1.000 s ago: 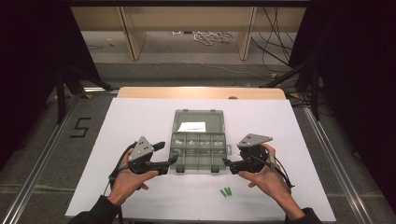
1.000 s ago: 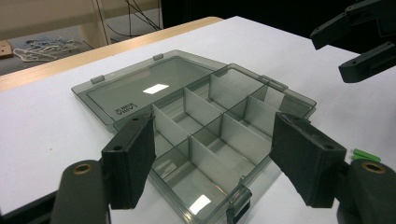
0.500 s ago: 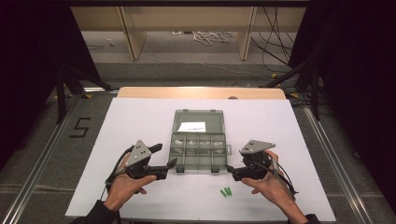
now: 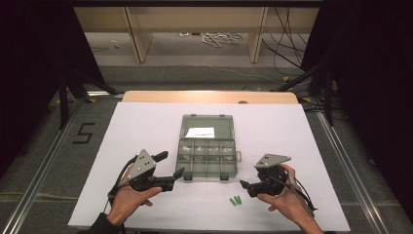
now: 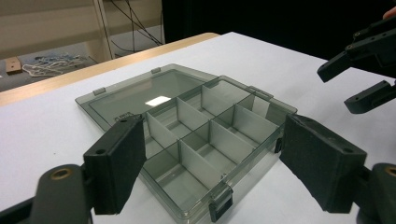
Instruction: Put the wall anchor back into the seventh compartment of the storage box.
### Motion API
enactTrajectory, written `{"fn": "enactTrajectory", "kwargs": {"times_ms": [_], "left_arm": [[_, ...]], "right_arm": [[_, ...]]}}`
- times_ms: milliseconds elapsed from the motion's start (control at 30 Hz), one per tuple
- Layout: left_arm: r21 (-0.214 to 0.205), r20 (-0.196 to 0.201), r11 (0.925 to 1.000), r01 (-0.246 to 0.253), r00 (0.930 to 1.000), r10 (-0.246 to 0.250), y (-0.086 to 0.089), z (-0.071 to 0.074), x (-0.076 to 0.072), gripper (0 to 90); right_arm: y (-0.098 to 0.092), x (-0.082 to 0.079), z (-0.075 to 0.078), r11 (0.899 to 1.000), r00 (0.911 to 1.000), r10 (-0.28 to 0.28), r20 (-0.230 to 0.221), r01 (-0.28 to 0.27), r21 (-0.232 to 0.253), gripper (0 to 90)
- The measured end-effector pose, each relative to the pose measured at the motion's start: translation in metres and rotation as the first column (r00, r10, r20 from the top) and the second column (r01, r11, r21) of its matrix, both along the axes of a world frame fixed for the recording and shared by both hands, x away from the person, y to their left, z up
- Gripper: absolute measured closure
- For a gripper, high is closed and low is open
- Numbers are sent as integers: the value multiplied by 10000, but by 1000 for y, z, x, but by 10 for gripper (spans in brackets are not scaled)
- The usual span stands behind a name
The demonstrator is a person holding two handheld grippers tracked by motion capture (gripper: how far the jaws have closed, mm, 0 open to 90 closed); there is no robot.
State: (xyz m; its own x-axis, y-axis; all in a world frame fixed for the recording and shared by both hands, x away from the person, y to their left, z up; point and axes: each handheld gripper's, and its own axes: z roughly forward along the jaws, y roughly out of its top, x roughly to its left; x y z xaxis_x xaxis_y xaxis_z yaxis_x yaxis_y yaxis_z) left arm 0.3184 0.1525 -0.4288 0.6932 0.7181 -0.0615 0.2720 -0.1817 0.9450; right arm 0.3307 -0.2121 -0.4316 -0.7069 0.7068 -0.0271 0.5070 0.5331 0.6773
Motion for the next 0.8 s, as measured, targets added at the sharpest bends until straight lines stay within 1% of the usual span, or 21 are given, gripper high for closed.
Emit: {"fn": "enactTrajectory", "kwargs": {"times_ms": [67, 100, 133, 167, 200, 233, 267, 300, 333, 367, 400, 433, 467, 500, 533, 600, 633, 667, 700, 733, 800], "left_arm": [[-44, 10, 10000, 26, 10000, -26, 0, 0, -2, 214], [40, 56, 10000, 53, 10000, -53, 1, 0, -2, 213], [-60, -67, 10000, -24, 10000, 23, 1, 0, -4, 212], [-54, 18, 10000, 46, 10000, -46, 2, 0, -4, 211], [8, 18, 10000, 16, 10000, -16, 3, 1, -5, 211], [-49, 5, 10000, 5, 10000, -5, 3, 1, -5, 211], [-151, -5, 9999, 1, 10000, -1, 3, 1, -6, 211], [-88, -47, 10000, -48, 10000, 47, 3, 1, -7, 211], [-102, -50, 9999, -57, 10000, 57, 3, 1, -7, 211], [-125, -52, 9999, -60, 10000, 59, 3, 1, -8, 211], [-120, -62, 9999, -75, 10000, 74, 3, 1, -9, 211], [-27, -5, 10000, 30, 10000, -30, 3, 1, -9, 211], [-32, -9, 10000, 54, 10000, -54, 3, 1, -9, 210], [4, 17, 10000, 69, 10000, -69, 3, 1, -10, 210], [-84, -77, 10000, 43, 10000, -43, 2, 1, -11, 211], [-118, -39, 9999, 115, 9999, -116, 1, 1, -11, 210], [-52, -2, 9999, 108, 9999, -108, 1, 1, -12, 210], [12, 8, 9999, 141, 9999, -141, 1, 1, -13, 210], [-70, -65, 10000, 47, 10000, -47, 0, 1, -14, 211], [-3, 43, 9999, 154, 9999, -154, 1, 1, -14, 210], [-23, 67, 9999, 123, 9999, -123, 0, 2, -15, 210]], "right_arm": [[-1, -2, -2, 9999, 9999, 114, -38, -115, -126, 254], [-1, -2, -3, 9999, 9999, 110, 80, -110, -89, 254], [-2, -3, -3, 9997, 9998, 140, -165, -143, -182, 254], [-1, -4, -6, 9999, 10000, 83, 8, -83, -98, 254], [-1, -5, -5, 9997, 9996, 136, -240, -141, -213, 254], [0, -7, -5, 9997, 9990, -66, -452, 54, -250, 254], [1, -7, -8, 9998, 9995, -105, -296, 99, -197, 254], [0, -7, -6, 9994, 9985, 25, -545, -43, -333, 255], [2, -7, -9, 9997, 9995, 0, -309, -8, -256, 255], [2, -7, -8, 9991, 9980, 81, -622, -106, -406, 258], [3, -8, -10, 9990, 9981, 92, -609, -118, -430, 259], [5, -7, -12, 9989, 9989, 136, -454, -156, -438, 260], [6, -8, -12, 9986, 9977, 124, -669, -157, -504, 263], [7, -8, -13, 9984, 9971, 135, -746, -175, -530, 267], [7, -9, -14, 9977, 9961, 246, -845, -299, -614, 269], [9, -8, -18, 9971, 9974, 356, -632, -397, -656, 271], [10, -9, -16, 9967, 9947, 289, -990, -363, -729, 272], [12, -10, -19, 9976, 9964, 235, -813, -287, -629, 277], [13, -10, -18, 9963, 9942, 368, -1009, -443, -737, 282], [14, -10, -20, 9960, 9950, 414, -912, -483, -746, 286], [14, -8, -21, 9933, 9931, 701, -942, -782, -853, 303]]}}
